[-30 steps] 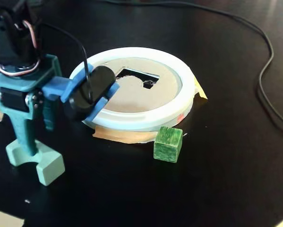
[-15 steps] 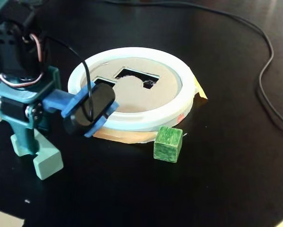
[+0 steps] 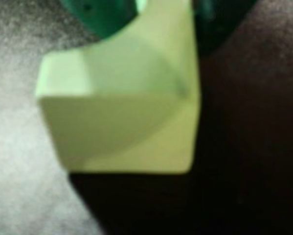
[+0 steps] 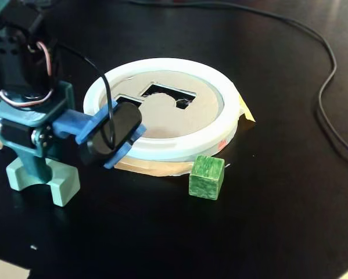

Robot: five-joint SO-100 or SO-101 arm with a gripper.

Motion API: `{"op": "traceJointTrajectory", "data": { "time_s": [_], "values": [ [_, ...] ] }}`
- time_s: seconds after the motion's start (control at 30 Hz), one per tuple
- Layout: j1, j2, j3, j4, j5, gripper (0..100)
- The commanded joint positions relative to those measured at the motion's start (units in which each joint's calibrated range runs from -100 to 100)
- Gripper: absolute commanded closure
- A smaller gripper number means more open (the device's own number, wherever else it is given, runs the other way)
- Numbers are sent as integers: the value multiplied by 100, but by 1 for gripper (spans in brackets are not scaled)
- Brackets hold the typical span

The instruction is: Pick up the U shape block and drop it in corresponding U shaped hole

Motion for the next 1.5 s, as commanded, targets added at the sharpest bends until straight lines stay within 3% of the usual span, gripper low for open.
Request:
{"op": "traceJointTrajectory", "data": {
  "time_s": [0.0, 0.13, 0.5, 0.7, 0.83, 1.0, 1.47],
  "values": [
    [123, -119, -421, -59, 24, 98],
    [410, -164, -439, -39, 15, 98],
    [123, -2636, -266, 12, -39, 98],
    [-564, -2681, -1049, 1085, -435, 98],
    [-1425, -2224, -2124, 1868, -767, 98],
    [-2150, -1033, -3335, 2009, -991, 98],
    [-3173, 2460, -7187, 1999, -1001, 98]
  ]
}}
